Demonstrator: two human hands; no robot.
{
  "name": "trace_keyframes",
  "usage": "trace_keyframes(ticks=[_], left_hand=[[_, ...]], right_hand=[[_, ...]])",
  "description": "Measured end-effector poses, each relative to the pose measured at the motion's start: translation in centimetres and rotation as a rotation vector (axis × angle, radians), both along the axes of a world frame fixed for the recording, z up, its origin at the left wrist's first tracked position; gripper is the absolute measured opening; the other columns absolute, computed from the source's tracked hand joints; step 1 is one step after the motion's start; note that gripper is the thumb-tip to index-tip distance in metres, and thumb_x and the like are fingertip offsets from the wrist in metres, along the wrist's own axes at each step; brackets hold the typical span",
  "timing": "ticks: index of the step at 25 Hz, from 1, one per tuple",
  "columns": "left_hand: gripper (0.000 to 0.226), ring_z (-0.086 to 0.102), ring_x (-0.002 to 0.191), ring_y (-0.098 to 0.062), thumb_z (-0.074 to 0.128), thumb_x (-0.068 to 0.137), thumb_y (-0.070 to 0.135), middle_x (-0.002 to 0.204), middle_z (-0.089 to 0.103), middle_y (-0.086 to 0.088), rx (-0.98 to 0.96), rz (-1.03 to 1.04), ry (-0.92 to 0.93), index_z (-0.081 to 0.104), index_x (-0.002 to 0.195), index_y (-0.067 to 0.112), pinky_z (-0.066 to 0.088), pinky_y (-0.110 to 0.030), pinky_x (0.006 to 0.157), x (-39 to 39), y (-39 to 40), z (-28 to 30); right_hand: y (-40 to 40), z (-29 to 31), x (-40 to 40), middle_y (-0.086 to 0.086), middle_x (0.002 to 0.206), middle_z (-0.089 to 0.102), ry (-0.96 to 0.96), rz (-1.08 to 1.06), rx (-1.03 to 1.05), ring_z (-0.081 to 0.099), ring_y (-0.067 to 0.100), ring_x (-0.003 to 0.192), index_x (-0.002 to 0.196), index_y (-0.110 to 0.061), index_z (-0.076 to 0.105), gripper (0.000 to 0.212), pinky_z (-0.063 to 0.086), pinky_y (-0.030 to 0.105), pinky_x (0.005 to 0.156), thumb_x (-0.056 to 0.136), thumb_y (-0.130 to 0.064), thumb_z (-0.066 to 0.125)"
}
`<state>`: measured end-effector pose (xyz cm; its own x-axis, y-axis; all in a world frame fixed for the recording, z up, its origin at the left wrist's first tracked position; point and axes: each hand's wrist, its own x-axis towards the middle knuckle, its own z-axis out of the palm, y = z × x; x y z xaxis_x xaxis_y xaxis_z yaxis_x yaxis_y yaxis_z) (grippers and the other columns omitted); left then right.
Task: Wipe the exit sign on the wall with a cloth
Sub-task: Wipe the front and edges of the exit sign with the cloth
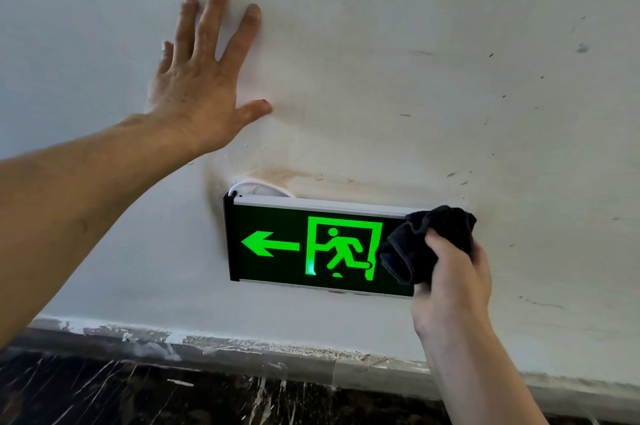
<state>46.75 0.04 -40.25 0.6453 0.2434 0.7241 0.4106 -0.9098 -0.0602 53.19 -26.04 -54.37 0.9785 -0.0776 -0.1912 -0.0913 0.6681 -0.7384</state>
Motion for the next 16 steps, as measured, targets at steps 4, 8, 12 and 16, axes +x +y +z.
trace_keyframes(ticks=[4,8,12,16], left_hand=[[0.097,-0.014,0.147,-0.026,0.059,0.082,0.057,0.161,-0.019,0.001,-0.017,-0.003,0.017,-0.008,0.149,0.037,0.020,-0.057,0.113,-0.3,0.0,0.1],[0.088,-0.012,0.147,-0.024,0.053,0.088,0.055,0.162,-0.018,0.004,-0.083,-0.022,0.031,-0.008,0.150,0.039,0.026,-0.057,0.109,-0.7,-0.7,0.7],[0.080,0.000,0.148,-0.026,0.044,0.092,0.054,0.163,-0.009,0.001,-0.169,-0.137,-0.046,-0.010,0.149,0.039,0.020,-0.053,0.113,-1.5,-2.6,1.1],[0.071,0.031,0.141,-0.018,0.043,0.090,0.057,0.159,0.025,0.000,-0.389,-0.516,-0.115,0.014,0.151,0.035,0.023,-0.037,0.113,-2.2,-7.7,1.5]], right_hand=[[-1.8,1.5,-1.4,0.006,0.091,0.077,-0.107,0.329,0.159,0.074,0.020,0.076,0.118,-0.013,0.064,0.035,0.057,0.034,0.057,0.084,-0.007,0.056],[-2.4,2.9,-2.4,0.011,0.117,0.071,-0.246,0.469,0.212,0.068,0.028,0.106,0.125,-0.014,0.061,0.039,0.056,0.045,0.083,0.087,-0.012,0.055],[-2.8,3.3,-3.5,0.012,0.115,0.072,-0.293,0.537,0.171,0.069,0.031,0.103,0.121,-0.019,0.064,0.044,0.057,0.047,0.078,0.077,-0.015,0.063],[-3.1,3.3,-4.5,0.012,0.106,0.075,-0.294,0.551,0.120,0.072,0.030,0.093,0.109,-0.020,0.069,0.041,0.057,0.051,0.074,0.069,-0.014,0.067]])
